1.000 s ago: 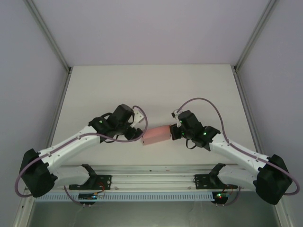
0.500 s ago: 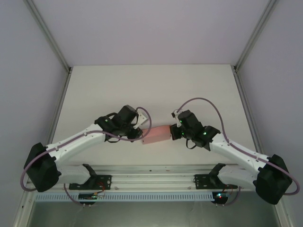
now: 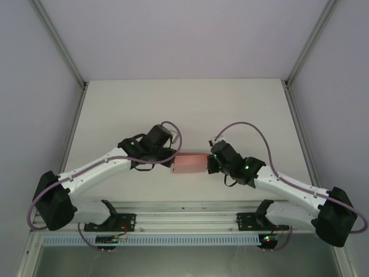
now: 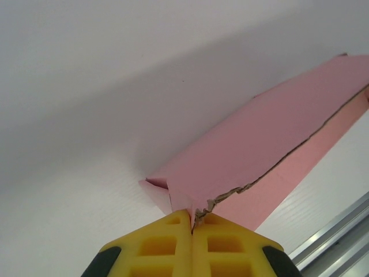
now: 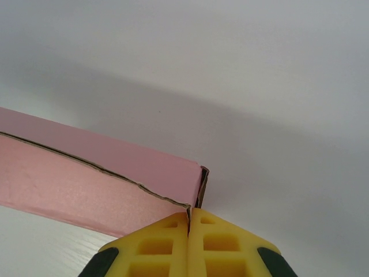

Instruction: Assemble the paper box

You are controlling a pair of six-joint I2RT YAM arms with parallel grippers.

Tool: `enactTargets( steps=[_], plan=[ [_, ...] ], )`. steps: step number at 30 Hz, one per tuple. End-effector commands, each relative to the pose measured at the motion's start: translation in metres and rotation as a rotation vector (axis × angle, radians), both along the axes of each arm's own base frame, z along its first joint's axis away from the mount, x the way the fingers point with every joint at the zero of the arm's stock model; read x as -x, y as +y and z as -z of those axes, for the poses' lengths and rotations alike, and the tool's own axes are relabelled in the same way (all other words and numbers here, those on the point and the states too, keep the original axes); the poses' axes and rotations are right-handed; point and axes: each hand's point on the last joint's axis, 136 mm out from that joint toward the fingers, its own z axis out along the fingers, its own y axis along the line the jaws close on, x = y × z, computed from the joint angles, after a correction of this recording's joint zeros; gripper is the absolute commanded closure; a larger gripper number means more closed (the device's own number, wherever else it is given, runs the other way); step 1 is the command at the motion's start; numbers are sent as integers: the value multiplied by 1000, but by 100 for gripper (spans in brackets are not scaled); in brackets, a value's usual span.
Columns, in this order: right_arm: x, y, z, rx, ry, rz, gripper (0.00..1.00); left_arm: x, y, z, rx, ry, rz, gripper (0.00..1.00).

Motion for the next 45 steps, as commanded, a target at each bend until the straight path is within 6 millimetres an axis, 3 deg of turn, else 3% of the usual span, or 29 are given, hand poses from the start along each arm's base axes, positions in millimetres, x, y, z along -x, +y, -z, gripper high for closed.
enactTargets(
  steps=[1, 14, 20, 30, 38, 45],
  plan=[
    [7, 1, 5, 48, 31, 14, 100, -1, -18, -21, 132, 101, -86, 100],
    [13, 13, 13, 158, 11, -3, 100, 16, -27, -8, 218, 415, -122, 100],
    [16, 13, 13, 152, 12, 7, 100, 5, -22, -20, 283, 471, -194, 100],
    [21, 14, 17, 145, 23, 15, 100, -4, -10, -24, 243, 453, -265, 100],
    [22, 12, 19, 144, 26, 22, 100, 3, 0, 22, 195, 468, -302, 100],
    [22, 14, 21, 139, 11, -3, 100, 17, 15, 42, 98, 376, -241, 100]
  ],
)
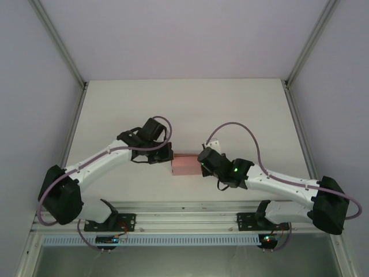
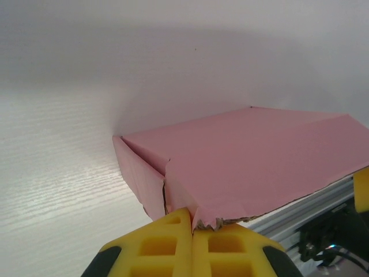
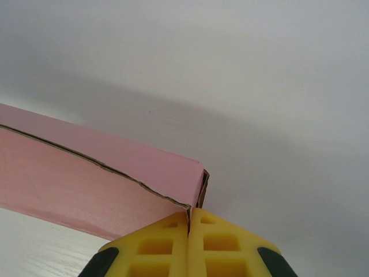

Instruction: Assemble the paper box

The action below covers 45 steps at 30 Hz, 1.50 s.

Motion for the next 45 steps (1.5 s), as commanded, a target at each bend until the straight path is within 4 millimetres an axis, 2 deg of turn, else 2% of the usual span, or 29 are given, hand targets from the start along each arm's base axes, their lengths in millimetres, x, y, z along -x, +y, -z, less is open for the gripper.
enactTargets(
  steps=[1, 12, 15, 17, 19, 20, 21, 23, 24, 29, 34, 38, 41, 43, 45],
  plan=[
    [15, 2, 18, 26, 56, -63, 100, 21, 6, 24, -56, 10, 71, 100],
    [19, 7, 19, 26, 26, -158, 100, 47, 14, 53, -244, -30, 277, 100],
    [23, 7, 20, 6, 36, -160, 94, 52, 13, 63, -271, -13, 297, 100],
    [26, 9, 12, -28, 42, -170, 86, 53, 12, 67, -277, -11, 300, 100],
    [27, 14, -5, -79, 19, -197, 80, 52, 9, 66, -268, -18, 298, 100],
    [25, 16, -15, -110, -1, -195, 74, 50, 10, 64, -271, -23, 291, 100],
    [22, 15, -25, -142, -21, -183, 71, 47, 10, 62, -278, -34, 283, 100],
    [16, 10, -42, -198, -59, -157, 58, 45, 10, 58, -283, -48, 279, 100],
    [12, 7, -50, -223, -78, -142, 56, 44, 10, 56, -279, -52, 278, 100],
    [-8, -10, -60, -291, -85, -61, 39, 42, 5, 48, -261, -79, 287, 100],
    [-19, -12, -41, -292, 14, -18, 41, 39, 2, 42, -249, -98, 293, 100],
    [-16, -16, -10, -268, 101, 27, 49, 37, -1, 36, -241, -116, 305, 97],
    [-13, -24, 10, -250, 139, 78, 53, 38, -5, 28, -218, -132, 329, 87],
    [-8, -27, 20, -274, 165, 117, 53, 38, -7, 20, -207, -151, 339, 85],
    [-2, -29, 28, -288, 182, 132, 55, 38, -7, 11, -201, -167, 352, 77]
  ],
)
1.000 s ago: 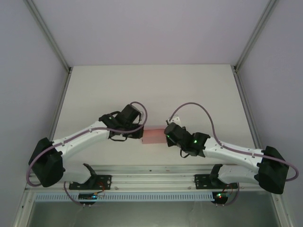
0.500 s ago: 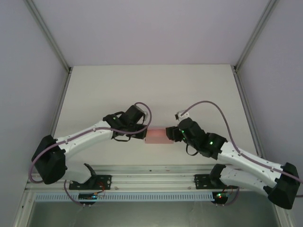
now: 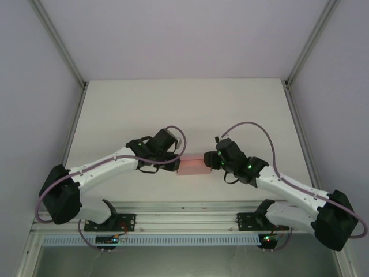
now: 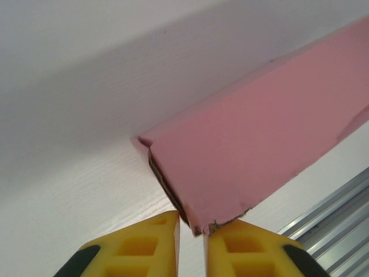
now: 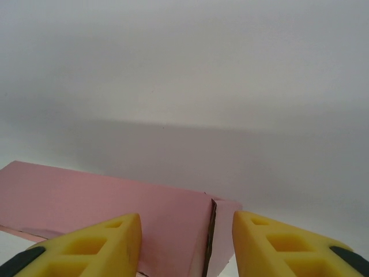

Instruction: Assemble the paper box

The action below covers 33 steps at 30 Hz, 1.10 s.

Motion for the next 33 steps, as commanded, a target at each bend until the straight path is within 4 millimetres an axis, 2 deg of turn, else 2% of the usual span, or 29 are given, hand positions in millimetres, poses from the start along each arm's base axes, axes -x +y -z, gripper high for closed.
enactTargets(
  steps=[1, 2, 7, 8, 10, 12, 16, 21, 25, 27, 28, 29, 31, 33],
  plan=[
    [16, -11, 30, -3, 94, 52, 56, 16, 9, -7, -44, 37, 53, 69],
    [18, -12, 32, -11, 100, 63, 56, 17, 9, -13, -38, 32, 62, 63],
    [21, -16, 32, -17, 92, 80, 57, 18, 4, -44, 26, -2, 83, 49],
    [21, -17, 32, -13, 90, 88, 58, 16, 3, -51, 48, -15, 69, 41],
    [23, -19, 35, -14, 97, 91, 58, 10, 0, -57, 89, -30, 37, 34],
    [26, -18, 39, -19, 113, 85, 58, 2, -2, -58, 137, -22, -8, 25],
    [30, -15, 43, -34, 137, 66, 59, -15, -1, -47, 189, 26, -75, 23],
    [30, -17, 48, -27, 152, 71, 59, -24, -3, -22, 217, 79, -103, 28],
    [31, -19, 56, -32, 173, 79, 59, -16, -2, 8, 237, 150, -103, 36],
    [32, -18, 60, -48, 182, 71, 61, -13, 3, 26, 240, 180, -125, 51],
    [33, -17, 63, -55, 188, 66, 63, -12, 7, 33, 244, 200, -141, 63],
    [34, -17, 65, -61, 192, 61, 64, -10, 8, 38, 258, 219, -145, 70],
    [35, -16, 69, -74, 187, 37, 66, -4, 7, 45, 290, 229, -137, 73],
    [38, -12, 73, -98, 178, -5, 69, -1, 7, 48, 319, 221, -122, 81]
  ],
)
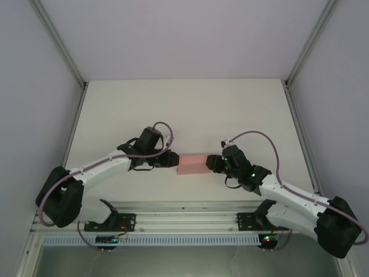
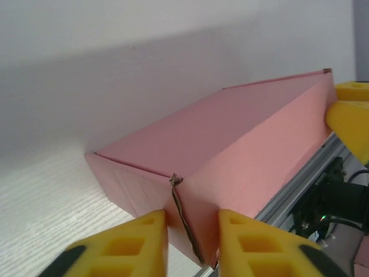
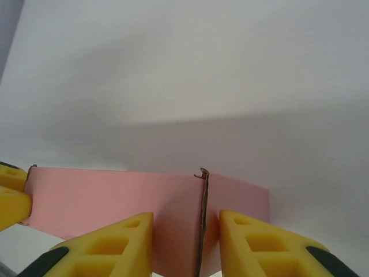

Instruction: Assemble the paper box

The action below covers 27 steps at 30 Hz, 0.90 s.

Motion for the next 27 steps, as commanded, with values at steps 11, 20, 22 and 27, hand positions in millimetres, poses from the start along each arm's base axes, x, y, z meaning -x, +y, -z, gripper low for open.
enactTargets(
  steps=[11, 20, 22, 27],
  plan=[
    [41, -11, 65, 0, 126, -168, 100, 22, 22, 58, -74, 28, 17, 100],
    [34, -31, 53, 58, 177, -47, 78, 8, 21, 31, -97, -42, 8, 80],
    [29, -30, 39, 53, 162, -37, 70, -1, 16, 13, -89, -78, 10, 62],
    [9, -28, -1, 24, 111, 4, 53, -23, 7, -36, -77, -188, 13, 18]
  ],
)
